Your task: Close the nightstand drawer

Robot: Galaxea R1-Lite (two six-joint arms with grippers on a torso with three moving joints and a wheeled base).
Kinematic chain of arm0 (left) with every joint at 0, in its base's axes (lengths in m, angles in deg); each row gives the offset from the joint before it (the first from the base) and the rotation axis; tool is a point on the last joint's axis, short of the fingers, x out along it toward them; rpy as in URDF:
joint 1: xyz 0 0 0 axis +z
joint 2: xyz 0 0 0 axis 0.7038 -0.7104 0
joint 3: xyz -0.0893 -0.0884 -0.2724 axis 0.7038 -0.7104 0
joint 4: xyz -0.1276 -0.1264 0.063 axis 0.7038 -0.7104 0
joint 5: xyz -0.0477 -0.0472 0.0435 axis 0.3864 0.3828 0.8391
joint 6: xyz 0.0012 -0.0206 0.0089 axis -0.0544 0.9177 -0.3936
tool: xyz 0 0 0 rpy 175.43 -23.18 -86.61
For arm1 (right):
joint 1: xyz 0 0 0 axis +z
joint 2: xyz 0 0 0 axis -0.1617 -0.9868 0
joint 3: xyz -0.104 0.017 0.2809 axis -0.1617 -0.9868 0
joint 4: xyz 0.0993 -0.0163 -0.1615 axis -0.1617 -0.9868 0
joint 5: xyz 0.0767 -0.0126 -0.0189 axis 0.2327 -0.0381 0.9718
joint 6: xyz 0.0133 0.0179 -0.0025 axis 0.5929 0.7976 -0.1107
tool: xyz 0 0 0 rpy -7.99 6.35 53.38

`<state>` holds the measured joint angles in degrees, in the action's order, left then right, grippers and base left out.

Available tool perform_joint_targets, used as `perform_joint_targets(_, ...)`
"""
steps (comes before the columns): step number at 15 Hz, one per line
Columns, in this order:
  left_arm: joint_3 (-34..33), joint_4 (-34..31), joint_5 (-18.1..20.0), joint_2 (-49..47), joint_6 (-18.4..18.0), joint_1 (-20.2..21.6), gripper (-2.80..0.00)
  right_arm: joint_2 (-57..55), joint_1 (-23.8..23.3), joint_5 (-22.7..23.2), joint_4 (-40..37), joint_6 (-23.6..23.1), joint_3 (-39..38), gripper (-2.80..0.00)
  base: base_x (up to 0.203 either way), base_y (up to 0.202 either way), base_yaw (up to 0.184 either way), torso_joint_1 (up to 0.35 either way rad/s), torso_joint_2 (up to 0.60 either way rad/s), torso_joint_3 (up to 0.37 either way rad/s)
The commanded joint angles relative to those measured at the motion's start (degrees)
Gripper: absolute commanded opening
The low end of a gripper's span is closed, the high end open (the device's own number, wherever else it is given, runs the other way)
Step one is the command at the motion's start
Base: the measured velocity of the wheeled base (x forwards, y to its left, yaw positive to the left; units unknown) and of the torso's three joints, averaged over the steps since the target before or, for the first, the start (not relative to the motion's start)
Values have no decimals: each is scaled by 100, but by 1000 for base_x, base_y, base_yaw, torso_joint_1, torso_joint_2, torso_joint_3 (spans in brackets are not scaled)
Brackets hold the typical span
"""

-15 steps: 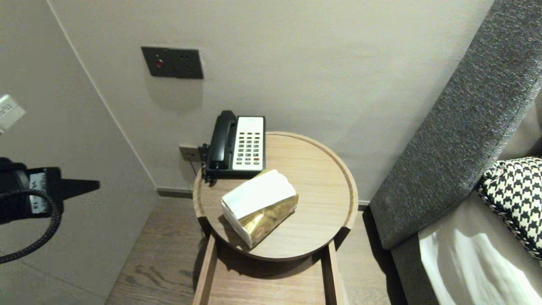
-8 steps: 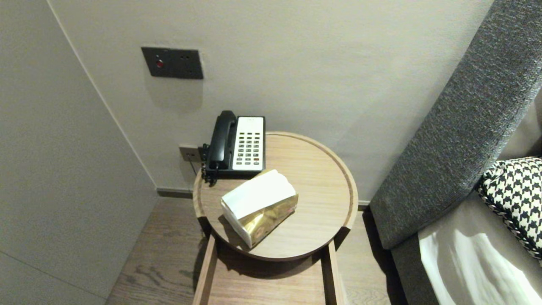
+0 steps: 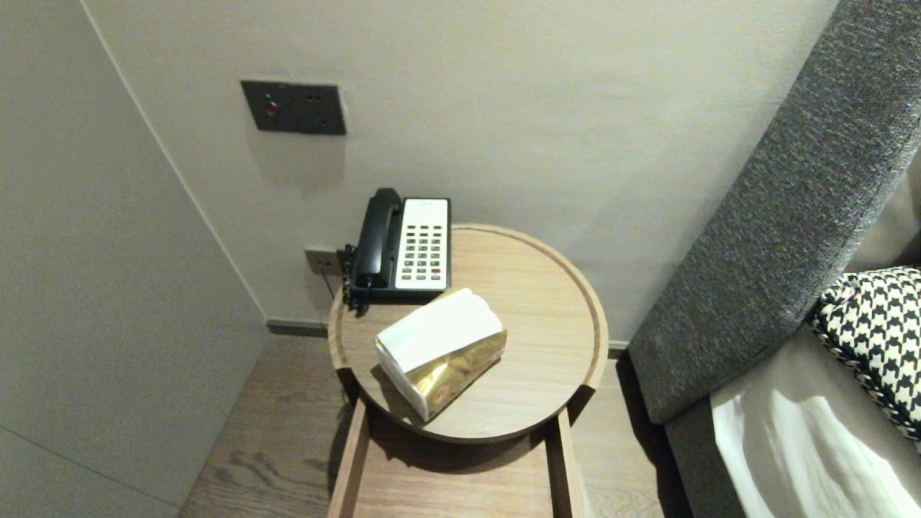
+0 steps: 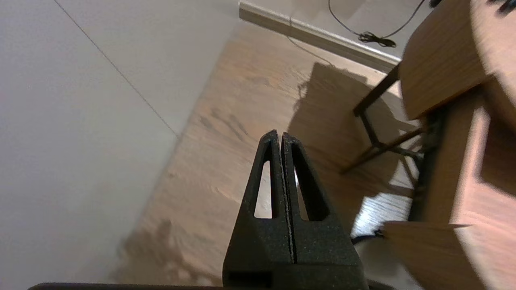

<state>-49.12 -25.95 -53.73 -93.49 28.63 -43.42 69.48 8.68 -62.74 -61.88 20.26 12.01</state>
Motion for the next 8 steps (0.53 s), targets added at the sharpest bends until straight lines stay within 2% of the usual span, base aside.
perform_joint_targets(1,-825,696,-7,675,-188,0,-280,4,1,2,5,-1,-229,-280,0,0,0,0,0,0)
perform_joint_targets(6,-1665,791,59,1452,-505,0,-280,4,1,3,3,-1,-229,-280,0,0,0,0,0,0)
perform_joint_targets(8,-1749,729,178,1665,-594,0,-280,4,1,-6,5,-1,-229,-280,0,0,0,0,0,0)
